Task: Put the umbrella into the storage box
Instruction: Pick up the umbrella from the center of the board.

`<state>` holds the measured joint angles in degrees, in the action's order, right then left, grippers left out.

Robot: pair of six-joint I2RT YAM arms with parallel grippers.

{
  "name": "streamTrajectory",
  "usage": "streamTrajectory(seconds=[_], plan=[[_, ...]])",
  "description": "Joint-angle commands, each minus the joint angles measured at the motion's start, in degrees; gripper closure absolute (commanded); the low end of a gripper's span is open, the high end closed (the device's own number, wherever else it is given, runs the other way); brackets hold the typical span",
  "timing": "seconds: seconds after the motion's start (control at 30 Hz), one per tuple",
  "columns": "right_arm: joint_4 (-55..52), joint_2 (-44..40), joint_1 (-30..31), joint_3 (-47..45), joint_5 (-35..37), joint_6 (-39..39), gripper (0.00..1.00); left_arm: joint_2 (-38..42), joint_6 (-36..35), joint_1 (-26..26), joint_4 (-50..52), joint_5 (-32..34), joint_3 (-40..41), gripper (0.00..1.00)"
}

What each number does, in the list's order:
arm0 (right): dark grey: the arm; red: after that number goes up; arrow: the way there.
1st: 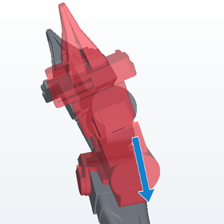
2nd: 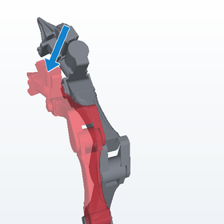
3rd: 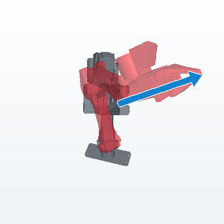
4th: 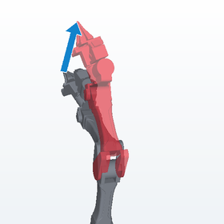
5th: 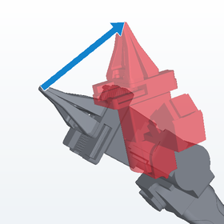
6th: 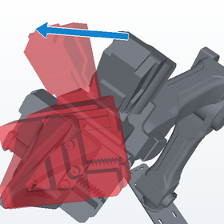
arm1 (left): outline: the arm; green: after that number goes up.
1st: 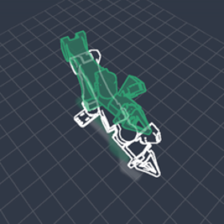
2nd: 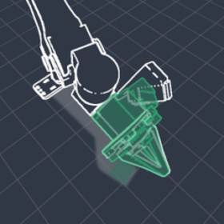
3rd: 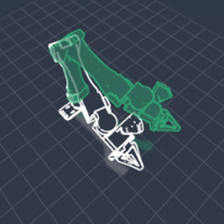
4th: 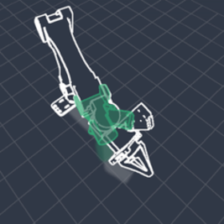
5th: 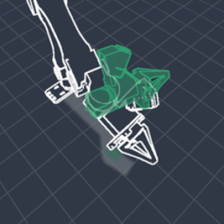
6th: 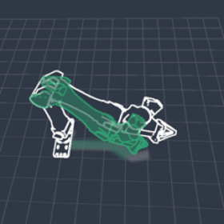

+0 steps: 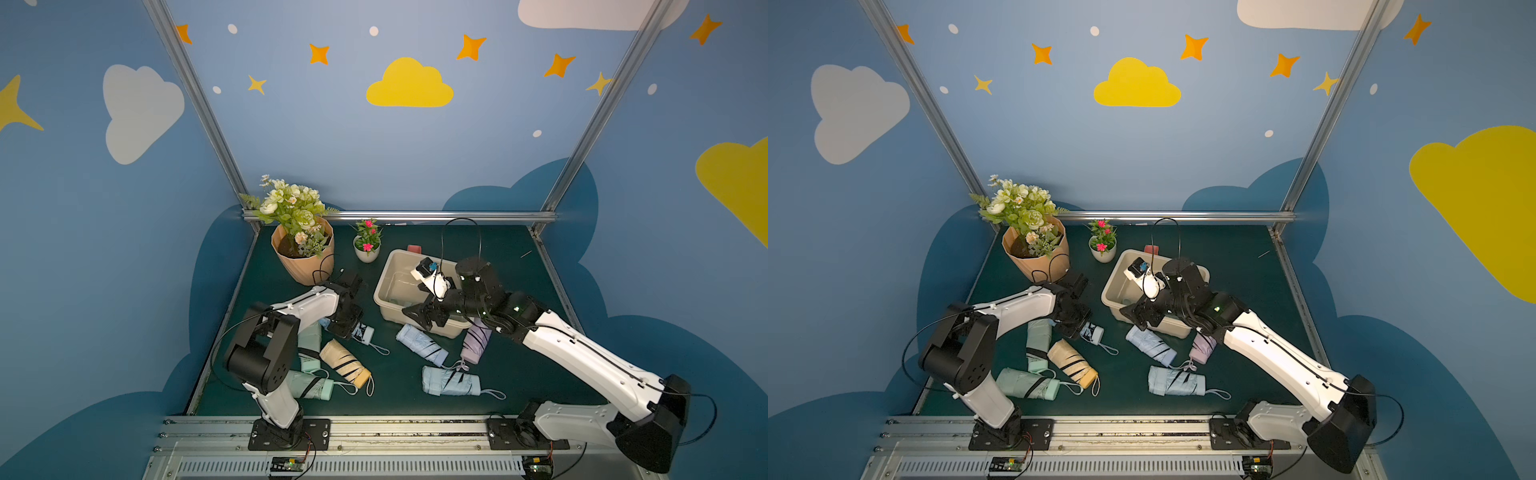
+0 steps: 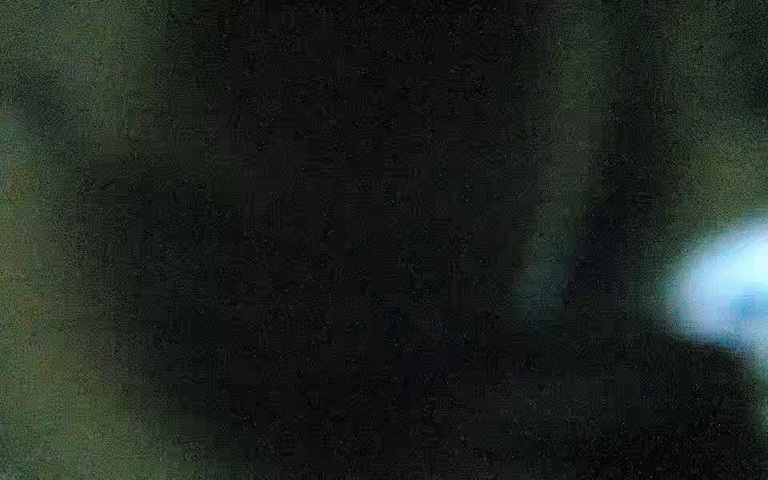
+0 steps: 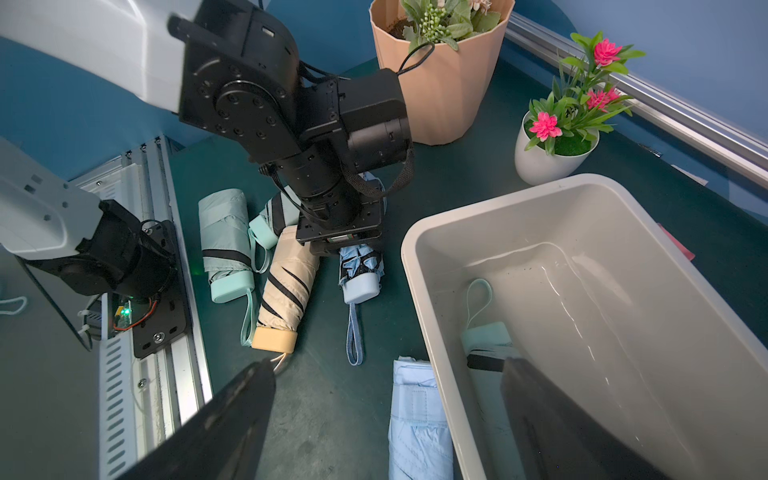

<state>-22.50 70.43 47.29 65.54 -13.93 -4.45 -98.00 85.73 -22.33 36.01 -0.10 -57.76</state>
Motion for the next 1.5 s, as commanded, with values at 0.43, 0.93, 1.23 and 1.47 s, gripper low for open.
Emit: streamTrajectory(seconds=[0.43, 0.93, 1.23, 1.47], plan=[[1.71, -1.7, 0.8, -1.22, 0.99, 0.16, 0.08, 12.81, -1.65, -1.72, 11.09, 12.1, -2.18, 0.8], [-0.32, -3.06, -0.82, -1.69, 11.32, 8.07, 0.05, 18.19, -23.02, -7.42, 14.26, 27.27, -13.65, 0.84], [-2.81, -9.17, -10.58, -5.48, 19.16, 16.01, 0.05, 17.94, -55.09, -15.47, 3.6, 35.26, -22.76, 0.85], [-5.03, -14.33, -16.86, -7.58, 22.62, 17.36, 0.05, 15.34, -91.87, -19.54, -11.38, 22.65, -23.83, 0.84]])
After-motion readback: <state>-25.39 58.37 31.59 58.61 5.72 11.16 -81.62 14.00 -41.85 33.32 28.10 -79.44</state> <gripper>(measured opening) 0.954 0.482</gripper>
